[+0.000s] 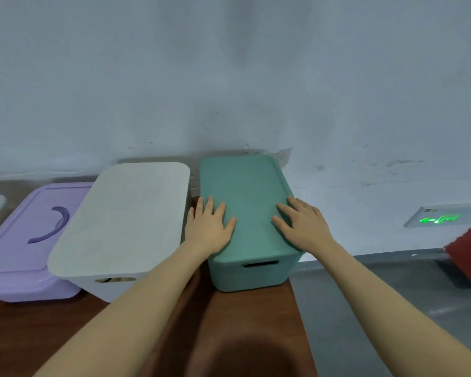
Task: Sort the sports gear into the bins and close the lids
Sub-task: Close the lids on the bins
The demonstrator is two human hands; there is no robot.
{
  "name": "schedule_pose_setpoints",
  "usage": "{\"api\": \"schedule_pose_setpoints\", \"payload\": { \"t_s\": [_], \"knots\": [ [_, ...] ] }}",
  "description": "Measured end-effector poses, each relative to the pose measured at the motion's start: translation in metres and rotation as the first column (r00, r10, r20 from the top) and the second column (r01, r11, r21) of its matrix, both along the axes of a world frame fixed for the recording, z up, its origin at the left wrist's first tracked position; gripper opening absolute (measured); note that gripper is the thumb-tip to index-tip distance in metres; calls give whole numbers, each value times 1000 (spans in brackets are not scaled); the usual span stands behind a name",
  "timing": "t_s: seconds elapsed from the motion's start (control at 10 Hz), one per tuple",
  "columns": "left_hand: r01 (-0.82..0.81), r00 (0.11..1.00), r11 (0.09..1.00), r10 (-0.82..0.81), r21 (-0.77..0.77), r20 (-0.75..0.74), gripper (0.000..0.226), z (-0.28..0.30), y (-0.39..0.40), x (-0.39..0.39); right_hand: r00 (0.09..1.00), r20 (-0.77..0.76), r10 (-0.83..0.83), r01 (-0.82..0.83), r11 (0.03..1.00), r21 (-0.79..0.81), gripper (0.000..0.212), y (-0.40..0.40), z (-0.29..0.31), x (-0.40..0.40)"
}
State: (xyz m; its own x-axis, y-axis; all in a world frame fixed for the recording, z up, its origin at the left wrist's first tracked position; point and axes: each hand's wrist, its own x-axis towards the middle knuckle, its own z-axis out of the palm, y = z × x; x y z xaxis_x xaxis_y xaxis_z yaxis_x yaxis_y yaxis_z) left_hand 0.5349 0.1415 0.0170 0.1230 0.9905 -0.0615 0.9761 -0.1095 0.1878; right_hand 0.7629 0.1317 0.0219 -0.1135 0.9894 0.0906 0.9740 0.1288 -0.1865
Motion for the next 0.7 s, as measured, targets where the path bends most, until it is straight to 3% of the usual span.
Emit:
{"api": "schedule_pose_setpoints", "payload": {
  "t_s": [0.2,0.5,0.6,0.7],
  "knots": [
    [6,997,999,-4,34,-80,66,-6,23,-12,1000,-15,25,-26,995,-91,63,56,-4,-10],
    [36,996,999,-33,33,-88,72,-4,31,-21,1000,4,9,-8,995,-95,67,56,-8,-22],
    [49,996,999,-50,-17,-73,65,5,36,-23,999,49,5,2,990,-141,66,57,-1,-21],
    [56,998,997,-54,56,-34,56,23,41,-24,998,64,26,-16,988,-151,61,59,15,-27]
  ]
}}
